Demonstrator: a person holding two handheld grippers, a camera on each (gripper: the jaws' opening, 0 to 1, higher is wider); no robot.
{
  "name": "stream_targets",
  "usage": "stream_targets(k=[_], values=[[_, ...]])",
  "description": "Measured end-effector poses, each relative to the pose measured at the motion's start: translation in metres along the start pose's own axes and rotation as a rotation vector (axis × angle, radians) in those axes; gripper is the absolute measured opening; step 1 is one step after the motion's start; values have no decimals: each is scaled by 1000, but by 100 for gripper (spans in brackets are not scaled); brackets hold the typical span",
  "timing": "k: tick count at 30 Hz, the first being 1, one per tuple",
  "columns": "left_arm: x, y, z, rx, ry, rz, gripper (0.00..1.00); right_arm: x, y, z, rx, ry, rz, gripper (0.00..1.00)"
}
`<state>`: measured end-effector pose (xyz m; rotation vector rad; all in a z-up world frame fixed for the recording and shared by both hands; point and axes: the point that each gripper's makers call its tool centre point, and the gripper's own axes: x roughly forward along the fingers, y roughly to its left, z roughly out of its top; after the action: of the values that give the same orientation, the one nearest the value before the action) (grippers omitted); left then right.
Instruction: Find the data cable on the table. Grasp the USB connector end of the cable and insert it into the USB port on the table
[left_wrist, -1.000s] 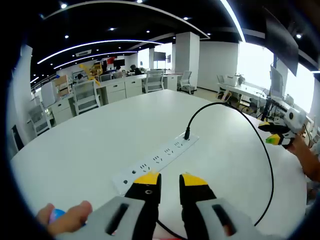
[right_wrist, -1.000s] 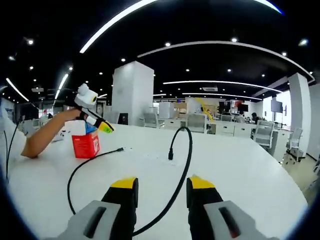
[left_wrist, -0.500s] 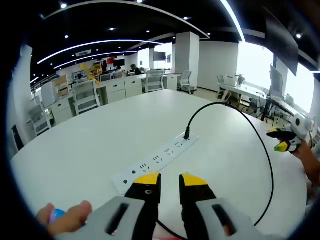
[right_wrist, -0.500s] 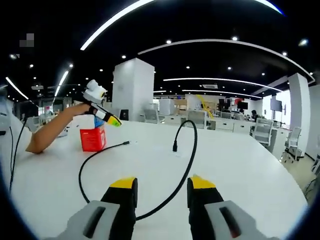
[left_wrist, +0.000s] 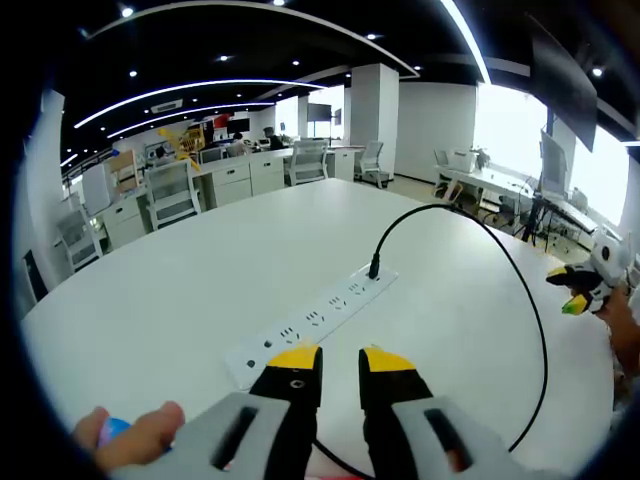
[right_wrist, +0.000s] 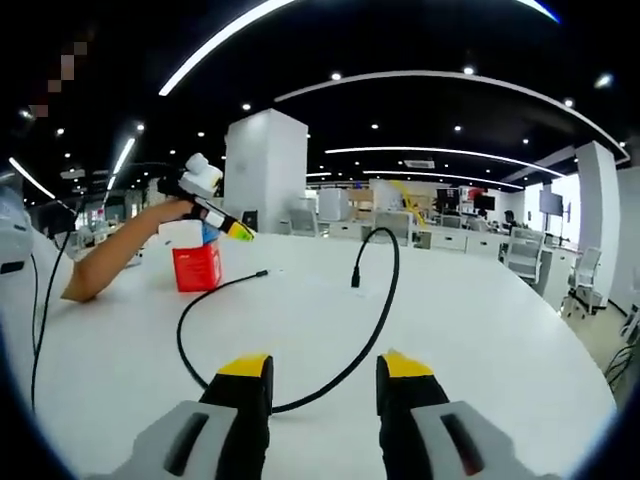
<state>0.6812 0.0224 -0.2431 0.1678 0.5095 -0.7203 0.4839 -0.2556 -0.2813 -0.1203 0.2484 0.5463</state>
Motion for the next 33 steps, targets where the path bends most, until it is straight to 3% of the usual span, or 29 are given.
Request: stream_targets(k=[2, 7, 9, 33], values=[[0, 0, 0, 0, 0, 0, 16, -4, 1, -2, -7, 16, -6, 44], [0, 1, 1, 3, -3, 0, 16, -15, 1, -26, -48, 161, -41, 43], [0, 1, 1, 4, -2, 0, 16, -15, 5, -31, -53, 177, -40, 44], [-2, -1, 0, 4, -3, 0, 16, -28, 10, -31, 26, 152, -25, 41]])
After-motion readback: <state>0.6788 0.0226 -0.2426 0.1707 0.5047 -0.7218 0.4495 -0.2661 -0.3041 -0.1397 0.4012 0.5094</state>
